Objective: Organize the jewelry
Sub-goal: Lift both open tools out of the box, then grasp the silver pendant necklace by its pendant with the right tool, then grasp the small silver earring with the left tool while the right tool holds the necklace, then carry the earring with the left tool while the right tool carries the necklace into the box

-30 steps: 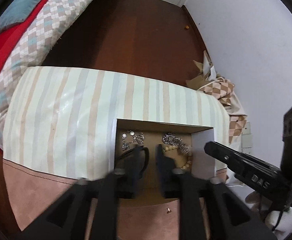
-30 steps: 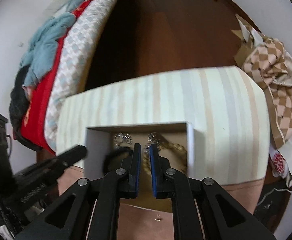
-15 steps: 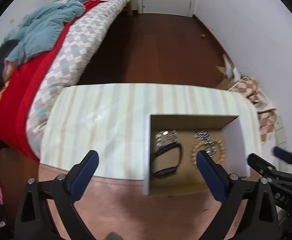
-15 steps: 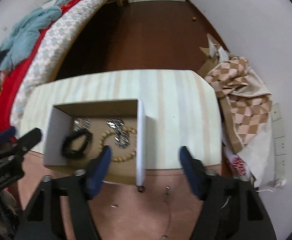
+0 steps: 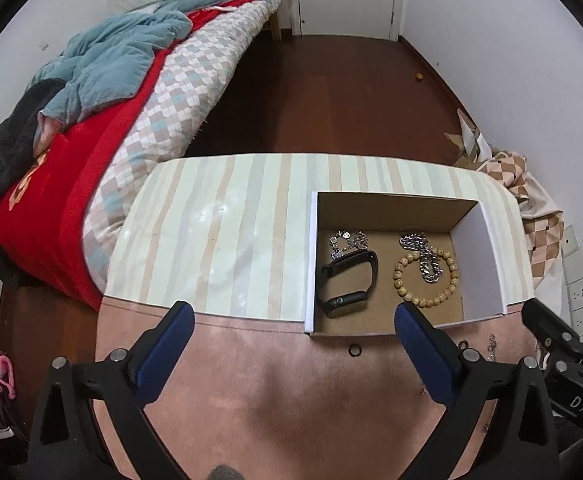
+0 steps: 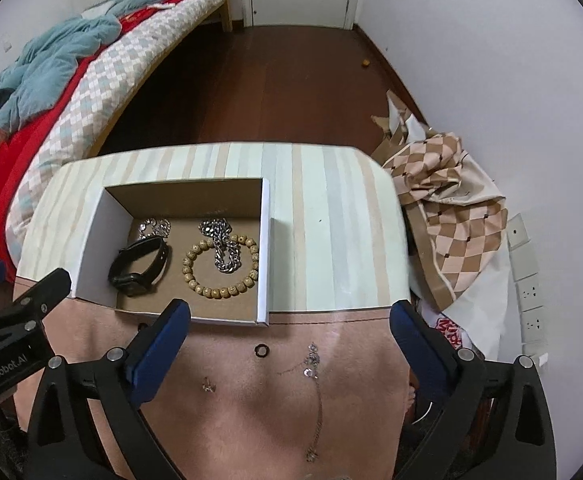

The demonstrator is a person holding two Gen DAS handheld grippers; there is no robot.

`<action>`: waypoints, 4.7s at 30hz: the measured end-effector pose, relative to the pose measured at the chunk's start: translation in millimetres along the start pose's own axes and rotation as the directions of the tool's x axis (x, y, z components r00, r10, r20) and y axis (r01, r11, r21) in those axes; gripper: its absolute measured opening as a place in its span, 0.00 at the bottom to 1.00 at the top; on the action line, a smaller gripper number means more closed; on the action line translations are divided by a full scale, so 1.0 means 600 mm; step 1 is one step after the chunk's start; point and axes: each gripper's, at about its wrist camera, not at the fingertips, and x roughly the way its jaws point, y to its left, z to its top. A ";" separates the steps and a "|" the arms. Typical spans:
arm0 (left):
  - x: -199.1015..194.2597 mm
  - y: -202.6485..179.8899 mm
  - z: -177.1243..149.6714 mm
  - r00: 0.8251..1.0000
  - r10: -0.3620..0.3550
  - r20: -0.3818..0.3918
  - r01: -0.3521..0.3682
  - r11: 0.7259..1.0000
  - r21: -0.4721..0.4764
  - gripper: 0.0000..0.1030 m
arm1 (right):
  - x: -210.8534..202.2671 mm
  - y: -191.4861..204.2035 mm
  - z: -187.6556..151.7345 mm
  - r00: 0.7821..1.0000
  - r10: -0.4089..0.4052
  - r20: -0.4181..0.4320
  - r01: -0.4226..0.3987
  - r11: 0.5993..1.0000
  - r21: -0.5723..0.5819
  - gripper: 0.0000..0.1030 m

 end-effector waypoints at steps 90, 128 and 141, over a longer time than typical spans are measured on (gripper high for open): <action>0.115 -0.187 -0.167 0.988 -0.093 -0.122 0.103 0.991 0.080 0.13 | 0.084 -0.155 -0.272 0.988 0.151 -0.022 -0.132 0.920 0.369 0.12; -0.093 -0.001 0.041 0.954 -0.289 0.079 0.292 0.956 -0.029 0.06 | -0.184 -0.032 0.056 0.877 0.422 0.230 -0.440 0.897 0.033 0.12; 0.046 -0.009 0.098 0.941 -0.329 -0.077 0.324 0.943 -0.079 0.06 | -0.065 -0.020 0.144 0.892 0.444 0.086 -0.451 0.889 0.085 0.12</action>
